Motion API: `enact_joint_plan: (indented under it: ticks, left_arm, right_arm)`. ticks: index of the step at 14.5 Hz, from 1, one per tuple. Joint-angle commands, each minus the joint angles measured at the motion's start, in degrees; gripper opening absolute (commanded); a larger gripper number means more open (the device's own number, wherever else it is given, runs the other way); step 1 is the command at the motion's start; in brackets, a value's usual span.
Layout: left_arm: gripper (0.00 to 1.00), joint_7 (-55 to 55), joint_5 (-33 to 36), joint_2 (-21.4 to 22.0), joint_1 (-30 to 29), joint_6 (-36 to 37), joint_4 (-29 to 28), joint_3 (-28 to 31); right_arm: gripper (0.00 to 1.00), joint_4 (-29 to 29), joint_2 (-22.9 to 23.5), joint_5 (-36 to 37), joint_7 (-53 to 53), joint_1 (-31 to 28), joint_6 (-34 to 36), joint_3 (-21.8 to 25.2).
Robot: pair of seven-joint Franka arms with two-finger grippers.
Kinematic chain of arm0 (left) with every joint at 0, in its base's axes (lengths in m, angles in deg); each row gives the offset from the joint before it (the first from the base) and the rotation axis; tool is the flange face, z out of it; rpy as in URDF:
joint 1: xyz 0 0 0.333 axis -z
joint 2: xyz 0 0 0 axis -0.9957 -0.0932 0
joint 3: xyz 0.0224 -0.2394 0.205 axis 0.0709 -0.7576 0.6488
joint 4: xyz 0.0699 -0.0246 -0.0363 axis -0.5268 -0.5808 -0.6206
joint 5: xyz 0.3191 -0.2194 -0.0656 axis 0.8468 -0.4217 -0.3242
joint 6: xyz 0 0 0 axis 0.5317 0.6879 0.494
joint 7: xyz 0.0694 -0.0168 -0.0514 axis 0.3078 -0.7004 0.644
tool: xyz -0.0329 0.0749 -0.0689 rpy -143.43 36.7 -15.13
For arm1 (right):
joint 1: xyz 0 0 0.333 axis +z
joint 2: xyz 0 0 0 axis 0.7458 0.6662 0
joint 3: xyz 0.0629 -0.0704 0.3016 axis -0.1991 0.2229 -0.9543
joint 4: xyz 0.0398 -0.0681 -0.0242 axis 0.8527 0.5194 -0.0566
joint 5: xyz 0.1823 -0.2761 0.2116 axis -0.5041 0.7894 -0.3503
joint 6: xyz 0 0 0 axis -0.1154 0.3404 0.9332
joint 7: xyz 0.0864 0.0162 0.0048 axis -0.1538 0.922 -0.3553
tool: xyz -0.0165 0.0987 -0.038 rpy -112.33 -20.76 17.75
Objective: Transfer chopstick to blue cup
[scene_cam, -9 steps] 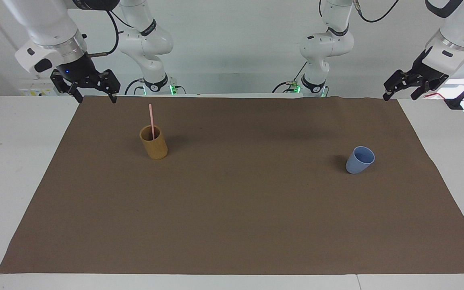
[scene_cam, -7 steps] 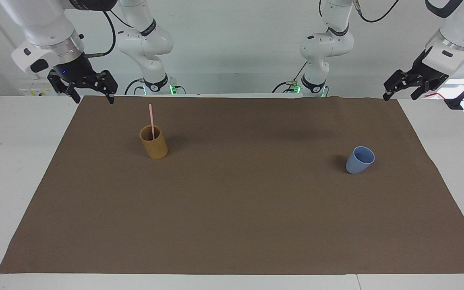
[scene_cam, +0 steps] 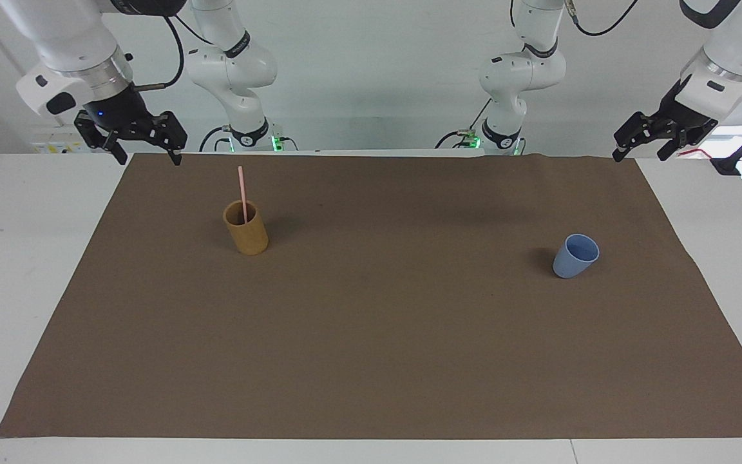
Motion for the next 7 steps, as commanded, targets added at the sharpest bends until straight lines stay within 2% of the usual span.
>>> enact_joint_plan:
  ticks: [1, 4, 7]
  left_arm:
    - [1.00, -0.21, 0.41, 2.58, -0.62, -13.24, -13.90, 0.11]
    - [1.00, -0.30, 0.41, -0.05, -2.64, -26.69, -22.79, 0.37]
    - [1.00, 1.54, 0.41, -4.88, -2.73, -30.33, -23.34, 0.38]
  right_arm:
    - [1.00, -0.92, 0.37, 1.29, -1.39, -0.11, 0.45, -0.28]
    - [1.00, -0.92, 0.28, 1.20, -1.48, -0.20, 0.54, -0.37]
    - [1.00, 0.13, -0.51, 0.94, -1.31, -0.20, 0.54, -0.37]
